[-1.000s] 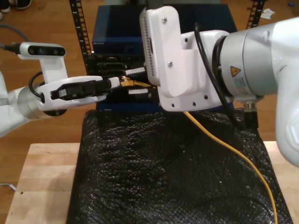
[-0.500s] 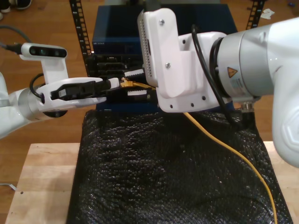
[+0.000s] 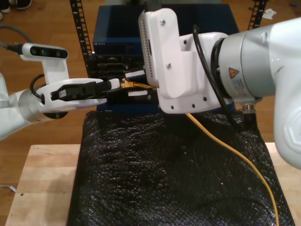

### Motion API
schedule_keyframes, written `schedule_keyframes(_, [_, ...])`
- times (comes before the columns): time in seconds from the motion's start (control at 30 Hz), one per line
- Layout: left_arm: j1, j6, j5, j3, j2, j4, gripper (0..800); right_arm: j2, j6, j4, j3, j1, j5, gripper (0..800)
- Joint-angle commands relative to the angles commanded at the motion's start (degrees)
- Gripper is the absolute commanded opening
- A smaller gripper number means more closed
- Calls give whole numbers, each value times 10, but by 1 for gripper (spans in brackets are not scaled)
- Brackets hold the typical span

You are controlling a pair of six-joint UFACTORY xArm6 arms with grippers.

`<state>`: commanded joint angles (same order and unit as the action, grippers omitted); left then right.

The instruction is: Grab the cable and plug it in

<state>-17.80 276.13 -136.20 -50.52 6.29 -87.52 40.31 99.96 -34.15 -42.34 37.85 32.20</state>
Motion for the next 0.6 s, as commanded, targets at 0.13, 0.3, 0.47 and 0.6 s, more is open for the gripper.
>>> schedule_keyframes(0.13, [0, 0, 0, 0, 1, 0, 25, 0, 0, 0, 0, 0, 0, 212])
schedule_keyframes(0.3, [0, 0, -1, 0, 1, 0, 29, 0, 1, 0, -1, 10, 0, 212])
schedule_keyframes(0.47, [0, 0, -5, 0, 1, 0, 29, 1, 1, -1, -2, 11, -1, 216])
schedule_keyframes(0.6, [0, 0, -9, 0, 0, 0, 30, 2, 1, -1, -4, 11, -1, 221])
